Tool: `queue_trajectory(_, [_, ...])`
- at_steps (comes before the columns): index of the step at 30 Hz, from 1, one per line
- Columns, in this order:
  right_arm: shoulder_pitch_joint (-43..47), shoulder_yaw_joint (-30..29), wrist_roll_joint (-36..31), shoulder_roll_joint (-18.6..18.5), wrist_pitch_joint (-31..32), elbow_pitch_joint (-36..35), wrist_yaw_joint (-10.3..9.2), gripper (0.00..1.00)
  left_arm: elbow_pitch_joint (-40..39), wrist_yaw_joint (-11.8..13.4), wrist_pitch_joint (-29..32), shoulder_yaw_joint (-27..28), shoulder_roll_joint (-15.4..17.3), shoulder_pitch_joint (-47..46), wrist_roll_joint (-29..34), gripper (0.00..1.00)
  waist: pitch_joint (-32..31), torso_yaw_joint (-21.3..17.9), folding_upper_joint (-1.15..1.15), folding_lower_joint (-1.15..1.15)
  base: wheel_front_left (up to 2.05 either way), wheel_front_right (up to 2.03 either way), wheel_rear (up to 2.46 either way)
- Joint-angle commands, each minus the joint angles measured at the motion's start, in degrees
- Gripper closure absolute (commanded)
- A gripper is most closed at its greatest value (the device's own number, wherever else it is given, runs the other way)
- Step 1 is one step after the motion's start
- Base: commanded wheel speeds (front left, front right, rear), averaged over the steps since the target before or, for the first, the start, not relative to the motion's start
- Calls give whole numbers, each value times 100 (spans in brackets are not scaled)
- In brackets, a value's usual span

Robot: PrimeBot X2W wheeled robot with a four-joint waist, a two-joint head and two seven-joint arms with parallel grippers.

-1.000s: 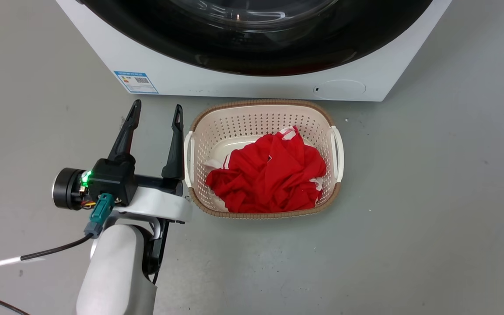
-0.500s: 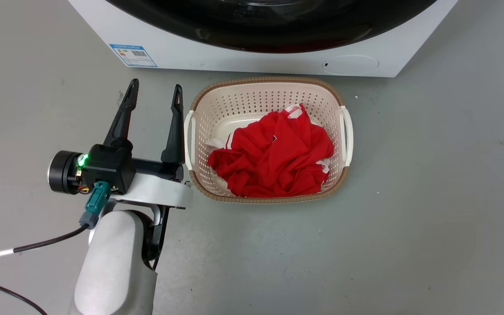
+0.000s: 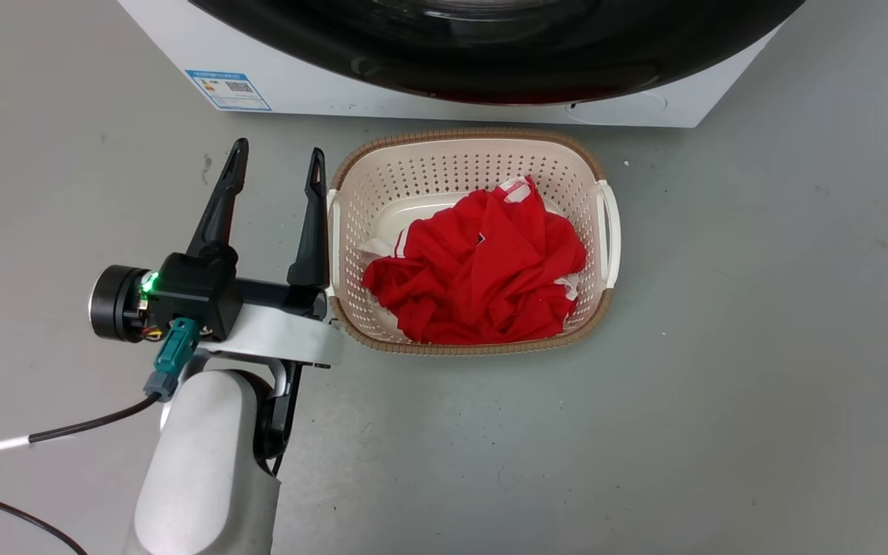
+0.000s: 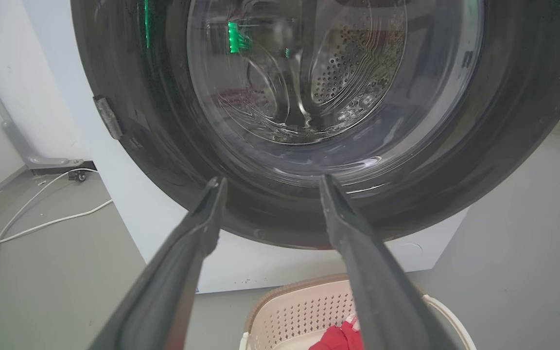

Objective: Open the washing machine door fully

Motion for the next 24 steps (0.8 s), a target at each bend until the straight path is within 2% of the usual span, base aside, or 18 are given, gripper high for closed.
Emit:
queue_trajectory(1, [118,11,32,83,80,-30,2,100,13,16,-15,-3,-9,-95,3,0,-14,-12,0,-1,0,0,0])
queue_trajectory(13, [937,-167,411,268,1082,-621,1,100,130,-21,-15,22,-10,30,12,0,-415,-117,0,-1,0,0,0])
queue_trajectory(24, [2178,-234,666,658,1470,-1213,1,100,295,-87,-15,9,18,406,97,0,-1128,-99,0,-1,0,0,0])
